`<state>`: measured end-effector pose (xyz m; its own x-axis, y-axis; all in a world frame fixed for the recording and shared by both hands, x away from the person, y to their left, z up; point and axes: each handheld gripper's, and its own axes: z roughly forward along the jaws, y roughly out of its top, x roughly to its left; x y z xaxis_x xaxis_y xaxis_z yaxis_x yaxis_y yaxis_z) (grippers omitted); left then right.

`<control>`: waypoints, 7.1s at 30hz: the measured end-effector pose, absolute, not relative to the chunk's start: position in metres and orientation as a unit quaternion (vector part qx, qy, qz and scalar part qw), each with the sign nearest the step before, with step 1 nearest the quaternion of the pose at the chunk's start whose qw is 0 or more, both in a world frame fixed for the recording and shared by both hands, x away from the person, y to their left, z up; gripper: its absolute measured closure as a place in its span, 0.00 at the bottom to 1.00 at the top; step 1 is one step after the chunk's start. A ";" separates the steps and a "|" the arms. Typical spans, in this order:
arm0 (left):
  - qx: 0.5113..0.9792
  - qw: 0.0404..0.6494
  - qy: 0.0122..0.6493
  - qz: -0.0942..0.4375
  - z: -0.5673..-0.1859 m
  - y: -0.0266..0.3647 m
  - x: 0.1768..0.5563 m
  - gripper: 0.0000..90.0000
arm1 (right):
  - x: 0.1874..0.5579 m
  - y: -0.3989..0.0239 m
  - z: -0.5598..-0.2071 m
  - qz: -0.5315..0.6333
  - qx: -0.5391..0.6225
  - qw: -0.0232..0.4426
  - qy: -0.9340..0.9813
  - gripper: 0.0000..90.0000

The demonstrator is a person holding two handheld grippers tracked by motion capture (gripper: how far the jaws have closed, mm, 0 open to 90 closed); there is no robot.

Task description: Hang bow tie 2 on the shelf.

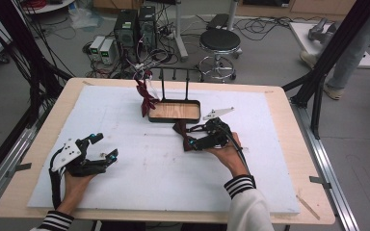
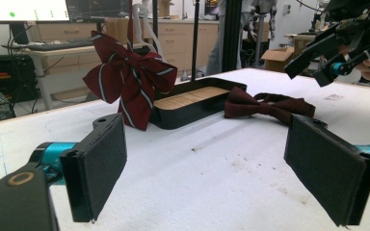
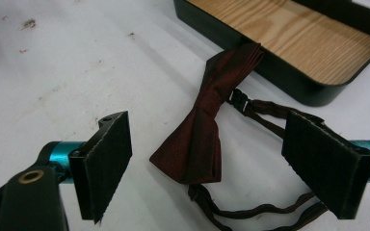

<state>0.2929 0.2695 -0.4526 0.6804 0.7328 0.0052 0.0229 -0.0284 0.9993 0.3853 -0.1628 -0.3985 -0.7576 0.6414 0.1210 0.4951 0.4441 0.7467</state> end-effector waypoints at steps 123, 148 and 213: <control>0.660 0.635 0.287 0.280 -0.453 0.269 0.293 0.18 | 0.369 -0.178 -0.359 0.467 0.320 0.254 0.784 0.95; 0.660 0.635 0.286 0.281 -0.453 0.269 0.293 0.18 | 0.379 -0.182 -0.324 0.503 0.335 0.310 0.734 0.95; 0.658 0.638 0.283 0.281 -0.453 0.270 0.292 0.18 | 0.451 -0.174 -0.349 0.524 0.393 0.179 0.734 0.94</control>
<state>0.2919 0.2698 -0.4532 0.6814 0.7319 0.0083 0.0143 -0.0246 0.9996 0.4508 -0.1741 -0.3487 -0.6264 0.7652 0.1486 0.3894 0.1421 0.9100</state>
